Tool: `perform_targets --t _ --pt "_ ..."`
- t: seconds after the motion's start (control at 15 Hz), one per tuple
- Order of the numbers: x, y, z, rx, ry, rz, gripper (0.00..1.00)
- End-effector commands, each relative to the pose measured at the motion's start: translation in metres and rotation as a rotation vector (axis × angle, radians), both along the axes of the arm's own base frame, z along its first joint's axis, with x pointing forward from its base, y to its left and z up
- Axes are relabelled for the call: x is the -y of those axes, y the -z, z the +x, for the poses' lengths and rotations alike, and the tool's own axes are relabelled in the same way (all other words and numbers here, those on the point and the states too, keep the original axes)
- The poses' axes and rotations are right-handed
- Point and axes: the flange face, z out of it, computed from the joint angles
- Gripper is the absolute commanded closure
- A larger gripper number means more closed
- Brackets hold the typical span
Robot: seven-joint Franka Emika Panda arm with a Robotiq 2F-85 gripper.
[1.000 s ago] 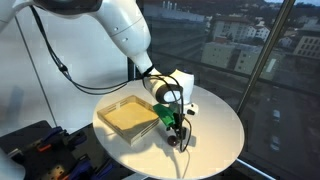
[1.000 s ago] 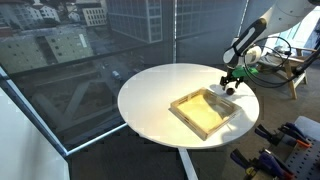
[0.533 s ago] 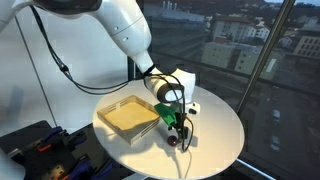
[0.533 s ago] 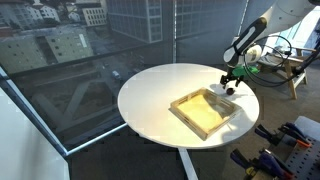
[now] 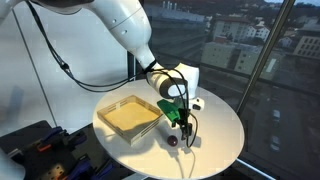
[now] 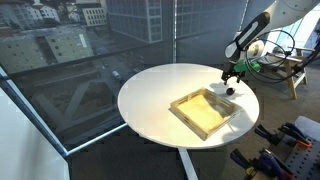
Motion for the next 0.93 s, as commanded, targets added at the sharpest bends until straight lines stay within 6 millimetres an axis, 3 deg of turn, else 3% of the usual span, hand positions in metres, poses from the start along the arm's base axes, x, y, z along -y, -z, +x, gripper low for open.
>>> perform_targets --t 0.0,0.87 --pt "-0.003 -0.024 -0.007 -0.016 -0.020 0.000 0.00" --pt "-0.018 -0.081 -0.029 -0.014 -0.073 0.007 0.00"
